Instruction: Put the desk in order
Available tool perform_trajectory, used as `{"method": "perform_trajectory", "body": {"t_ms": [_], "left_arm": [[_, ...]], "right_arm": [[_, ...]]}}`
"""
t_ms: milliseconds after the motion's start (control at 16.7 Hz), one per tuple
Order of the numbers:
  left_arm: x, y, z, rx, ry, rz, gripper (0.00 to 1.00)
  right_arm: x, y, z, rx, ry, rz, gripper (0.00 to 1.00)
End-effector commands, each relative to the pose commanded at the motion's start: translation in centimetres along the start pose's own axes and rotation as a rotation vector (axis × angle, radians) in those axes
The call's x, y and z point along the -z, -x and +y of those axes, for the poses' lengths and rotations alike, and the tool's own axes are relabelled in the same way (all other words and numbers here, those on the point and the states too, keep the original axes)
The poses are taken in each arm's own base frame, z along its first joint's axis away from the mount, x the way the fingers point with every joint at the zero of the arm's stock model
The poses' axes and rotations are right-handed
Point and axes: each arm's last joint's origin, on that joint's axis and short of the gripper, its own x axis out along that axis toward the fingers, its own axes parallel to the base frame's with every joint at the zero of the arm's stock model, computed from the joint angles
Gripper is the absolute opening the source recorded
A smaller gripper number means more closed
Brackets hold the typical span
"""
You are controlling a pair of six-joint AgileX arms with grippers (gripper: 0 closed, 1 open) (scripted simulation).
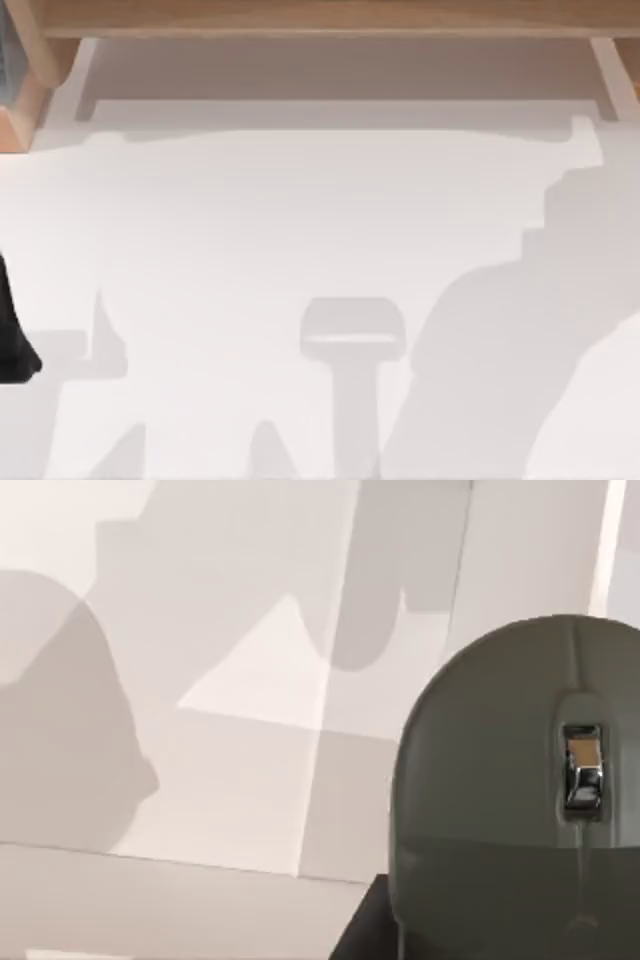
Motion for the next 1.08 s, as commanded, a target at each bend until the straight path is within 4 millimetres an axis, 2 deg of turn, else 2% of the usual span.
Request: {"method": "perform_trajectory", "body": {"t_ms": [240,480,720,1080], "left_arm": [[0.0,0.0,0.0,0.0,0.0,0.0,1.0],[0.0,0.0,0.0,0.0,0.0,0.0,1.0],[0.0,0.0,0.0,0.0,0.0,0.0,1.0],[0.0,0.0,0.0,0.0,0.0,0.0,1.0]], "right_arm": [[4.1,2.2,-1.5,0.05,-0.068,0.005,0.0],[8.3,1.8,-2.0,0.062,-0.134,0.05,0.0],[12.1,-0.8,-1.4,0.024,-0.182,0.119,0.0],[16.2,-6.2,1.3,-0.091,-0.212,0.227,0.0]]}}
